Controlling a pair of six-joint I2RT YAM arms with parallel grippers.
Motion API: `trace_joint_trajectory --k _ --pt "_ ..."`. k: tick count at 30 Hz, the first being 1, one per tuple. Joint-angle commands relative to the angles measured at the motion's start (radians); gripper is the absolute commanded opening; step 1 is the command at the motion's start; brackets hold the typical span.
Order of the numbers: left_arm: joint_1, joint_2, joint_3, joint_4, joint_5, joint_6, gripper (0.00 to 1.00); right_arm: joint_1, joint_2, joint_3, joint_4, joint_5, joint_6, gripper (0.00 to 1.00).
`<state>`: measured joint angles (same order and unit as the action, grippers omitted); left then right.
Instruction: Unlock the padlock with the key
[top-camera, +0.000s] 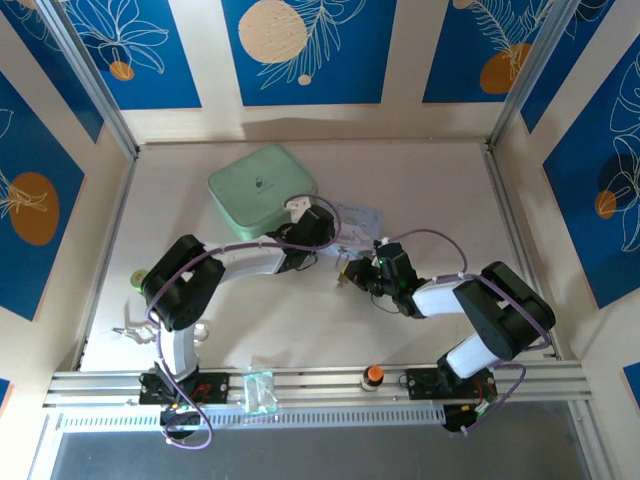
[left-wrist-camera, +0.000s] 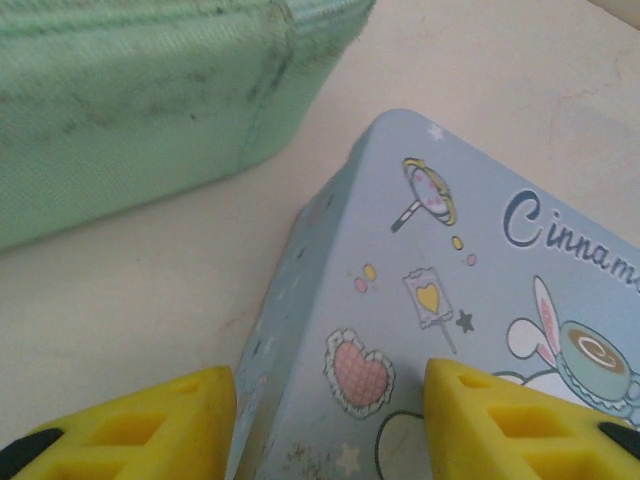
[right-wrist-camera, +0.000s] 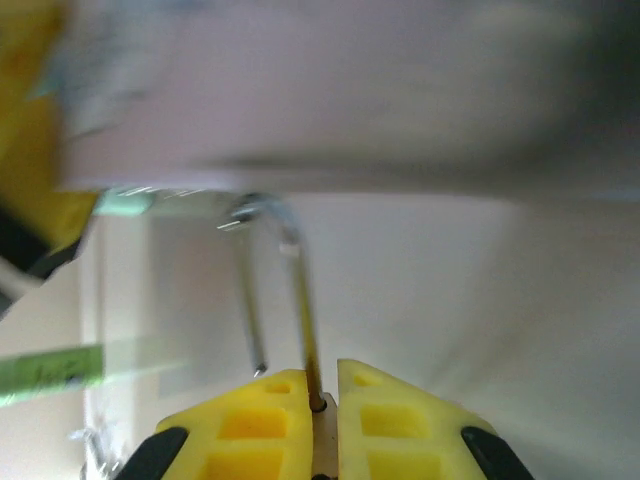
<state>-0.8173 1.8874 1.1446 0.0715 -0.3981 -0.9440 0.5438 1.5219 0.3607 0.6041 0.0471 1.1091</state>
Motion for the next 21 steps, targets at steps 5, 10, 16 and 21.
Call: trace_joint_trajectory --k 5,10,16,21 --pt "-0.045 0.025 -0.091 -0.201 0.120 -0.030 0.51 -0.032 -0.060 -0.037 -0.234 0.178 0.077 0.02" --pt "-0.045 0.031 -0.067 -0.217 0.097 -0.004 0.53 -0.033 -0.015 -0.042 -0.127 0.122 0.067 0.02" --pt "-0.046 0.104 -0.055 -0.239 0.061 0.008 0.54 -0.054 0.029 -0.039 -0.062 0.111 0.121 0.01" --pt "-0.051 0.116 -0.091 -0.220 0.030 -0.007 0.52 -0.066 -0.001 -0.017 -0.064 0.116 0.124 0.01"
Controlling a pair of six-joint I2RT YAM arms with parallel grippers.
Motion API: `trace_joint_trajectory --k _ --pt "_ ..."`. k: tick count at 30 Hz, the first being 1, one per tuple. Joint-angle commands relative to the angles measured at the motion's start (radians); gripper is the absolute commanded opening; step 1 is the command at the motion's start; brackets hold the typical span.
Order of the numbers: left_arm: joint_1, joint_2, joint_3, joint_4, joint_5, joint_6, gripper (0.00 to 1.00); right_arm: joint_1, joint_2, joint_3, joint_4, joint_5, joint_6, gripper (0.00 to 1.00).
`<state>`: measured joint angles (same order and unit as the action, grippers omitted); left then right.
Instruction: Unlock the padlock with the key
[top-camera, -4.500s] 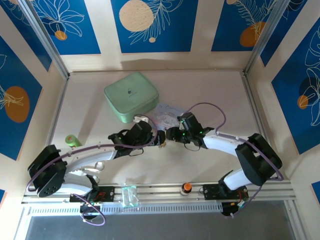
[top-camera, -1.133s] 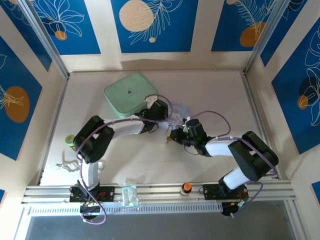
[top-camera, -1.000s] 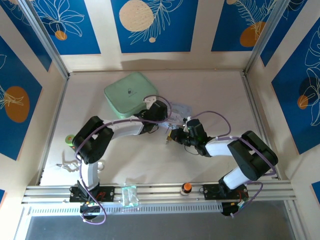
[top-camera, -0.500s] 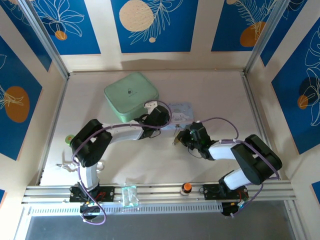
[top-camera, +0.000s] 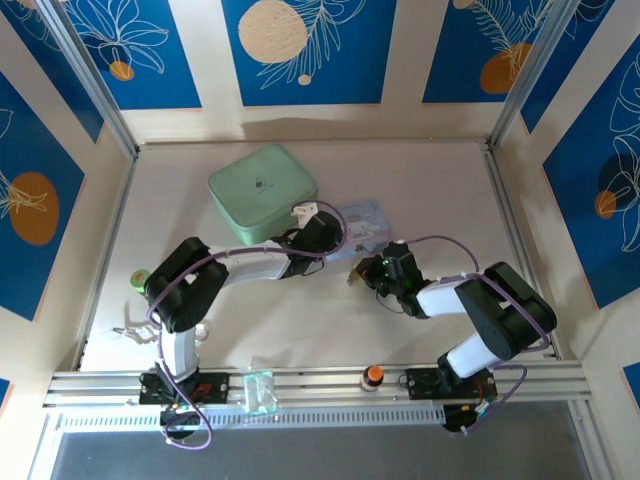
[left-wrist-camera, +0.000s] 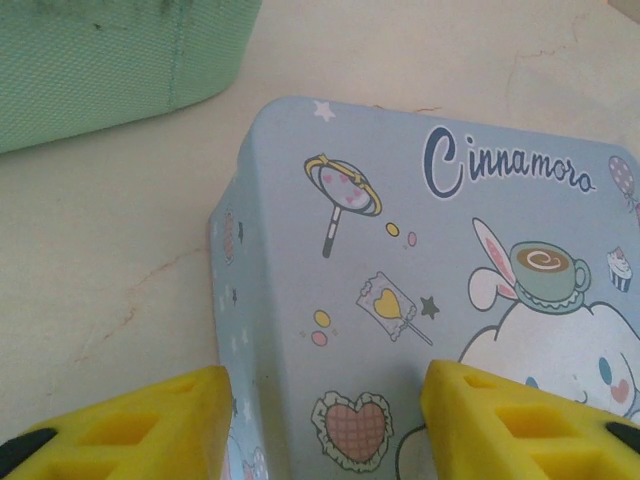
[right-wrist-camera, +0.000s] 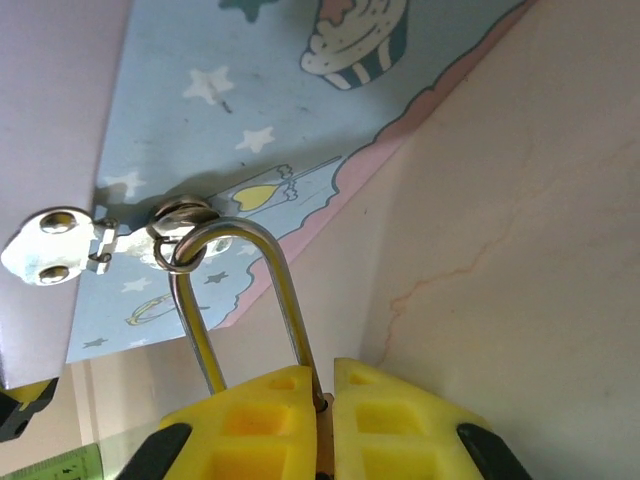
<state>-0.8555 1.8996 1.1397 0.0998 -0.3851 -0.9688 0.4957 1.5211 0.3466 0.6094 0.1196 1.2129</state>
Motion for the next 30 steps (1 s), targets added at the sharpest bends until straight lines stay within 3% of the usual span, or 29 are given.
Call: trace_joint_trajectory --k 1,11,24,30 --pt "-0.013 0.105 -0.087 -0.256 0.007 0.015 0.52 -0.024 -0.012 0.006 -0.093 0.045 0.011 0.01" --pt "-0.011 0.124 -0.087 -0.273 -0.019 0.003 0.51 -0.105 -0.038 -0.006 -0.017 -0.061 -0.032 0.00" --pt "-0.010 0.119 -0.108 -0.193 0.011 0.049 0.51 -0.061 -0.043 0.013 0.008 0.027 0.094 0.00" --pt "-0.012 0.121 -0.116 -0.176 0.013 0.073 0.51 -0.100 0.025 0.023 0.103 -0.049 0.160 0.00"
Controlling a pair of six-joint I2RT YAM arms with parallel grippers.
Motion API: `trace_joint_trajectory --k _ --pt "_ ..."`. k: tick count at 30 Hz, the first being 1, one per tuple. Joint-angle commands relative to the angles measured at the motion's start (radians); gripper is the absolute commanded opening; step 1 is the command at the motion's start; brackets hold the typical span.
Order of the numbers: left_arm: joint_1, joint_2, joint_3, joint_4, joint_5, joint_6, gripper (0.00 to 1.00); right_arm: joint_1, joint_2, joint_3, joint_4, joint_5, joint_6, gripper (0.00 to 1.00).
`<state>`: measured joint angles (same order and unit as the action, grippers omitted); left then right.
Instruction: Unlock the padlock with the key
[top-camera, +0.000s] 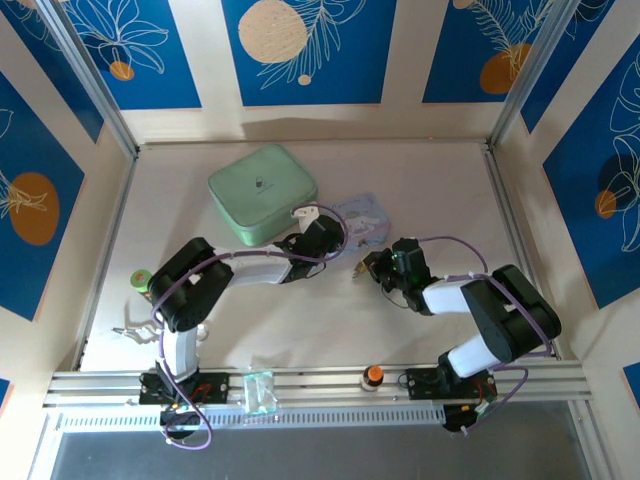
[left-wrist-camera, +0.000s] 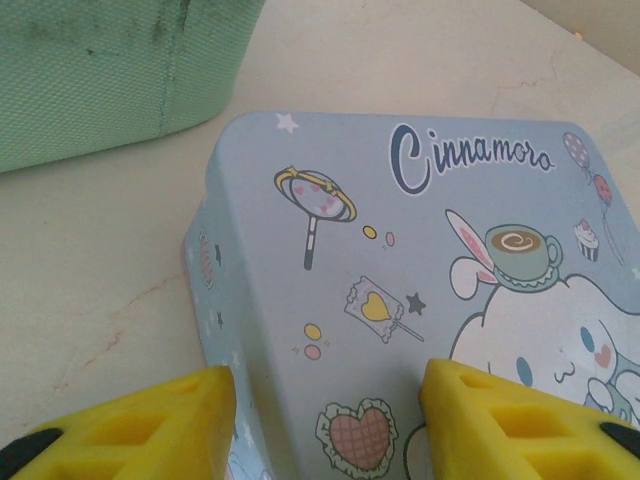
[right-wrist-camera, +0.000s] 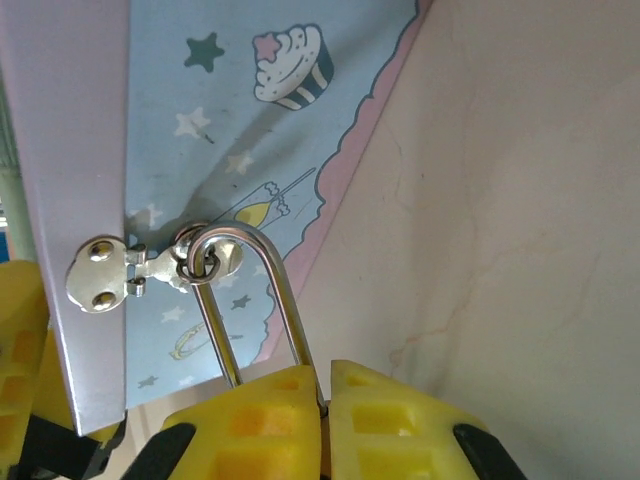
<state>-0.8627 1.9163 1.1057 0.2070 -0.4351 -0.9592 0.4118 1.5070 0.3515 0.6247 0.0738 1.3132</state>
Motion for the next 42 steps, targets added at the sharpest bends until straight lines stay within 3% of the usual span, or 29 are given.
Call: trace_joint_trajectory --k 1,17,26,35,38,40,42 --pt "-0.008 0.100 -0.079 -0.288 0.055 0.076 0.51 -0.016 0.056 0.023 0.102 -0.015 0.075 0.00" --pt "-0.012 0.096 -0.078 -0.287 0.040 0.175 0.51 0.012 0.231 0.022 0.357 0.043 0.305 0.00" --pt "-0.010 0.115 -0.086 -0.280 0.046 0.185 0.51 -0.052 0.286 -0.005 0.490 0.023 0.326 0.00" --pt "-0.006 0.109 -0.096 -0.286 0.039 0.177 0.51 -0.065 0.168 0.015 0.311 -0.020 0.191 0.00" --pt "-0.006 0.093 -0.090 -0.295 0.046 0.183 0.51 -0.060 0.070 0.059 0.019 -0.054 0.016 0.00" --pt "-0.006 0.073 -0.092 -0.294 0.054 0.190 0.53 -0.026 -0.016 0.084 -0.170 0.002 -0.131 0.12" --pt "-0.001 0.057 -0.087 -0.296 0.069 0.192 0.55 0.002 -0.097 0.130 -0.379 0.062 -0.264 0.35"
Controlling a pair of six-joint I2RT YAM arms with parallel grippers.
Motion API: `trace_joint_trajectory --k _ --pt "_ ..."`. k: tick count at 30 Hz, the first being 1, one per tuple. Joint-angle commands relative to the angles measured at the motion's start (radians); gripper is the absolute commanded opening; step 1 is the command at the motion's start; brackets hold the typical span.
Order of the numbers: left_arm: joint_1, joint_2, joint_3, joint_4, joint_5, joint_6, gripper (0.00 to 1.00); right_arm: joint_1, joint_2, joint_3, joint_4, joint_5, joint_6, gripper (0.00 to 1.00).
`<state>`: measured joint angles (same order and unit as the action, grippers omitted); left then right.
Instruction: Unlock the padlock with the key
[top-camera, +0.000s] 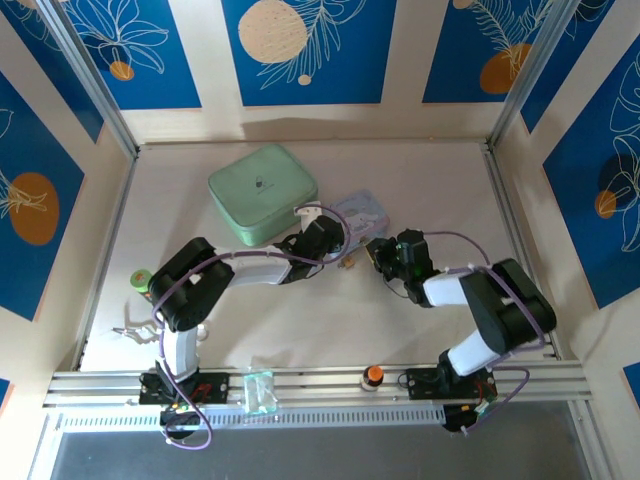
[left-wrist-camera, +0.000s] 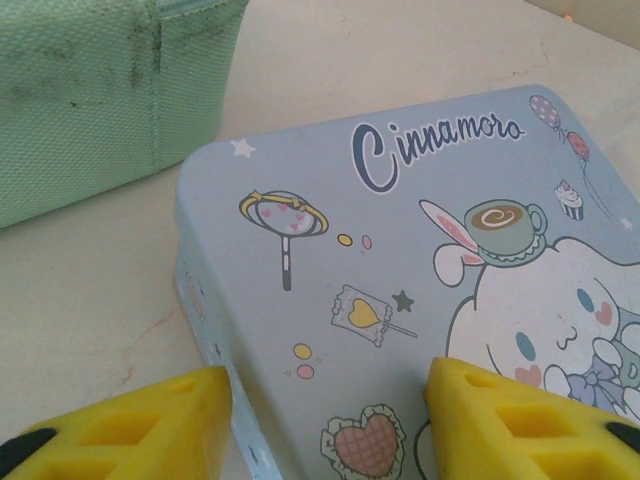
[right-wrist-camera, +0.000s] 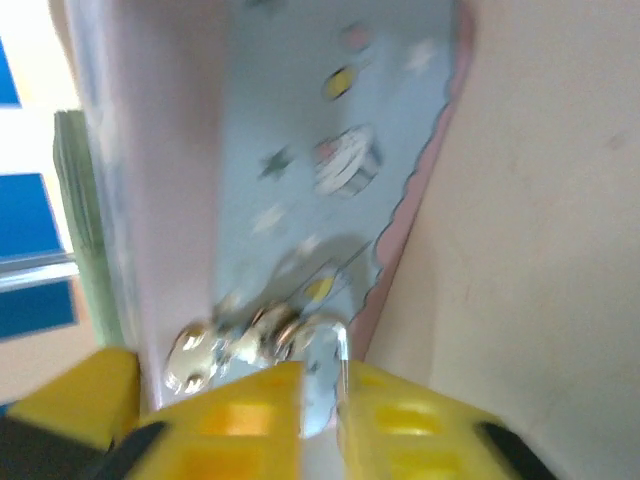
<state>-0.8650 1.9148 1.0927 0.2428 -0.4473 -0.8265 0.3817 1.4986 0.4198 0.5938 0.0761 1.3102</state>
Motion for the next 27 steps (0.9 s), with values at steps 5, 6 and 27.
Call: trace_joint_trajectory --k 5,6,27 --pt "0.007 0.062 -0.042 -0.345 0.113 0.072 0.58 0.052 -0.105 0.144 -0.518 0.017 -0.540 0.46" --pt "0.007 0.066 -0.034 -0.348 0.114 0.073 0.58 0.072 -0.100 0.167 -0.555 0.036 -0.595 0.46" --pt "0.015 0.091 -0.023 -0.355 0.128 0.058 0.57 0.301 0.159 0.372 -0.612 0.342 -0.843 0.61"
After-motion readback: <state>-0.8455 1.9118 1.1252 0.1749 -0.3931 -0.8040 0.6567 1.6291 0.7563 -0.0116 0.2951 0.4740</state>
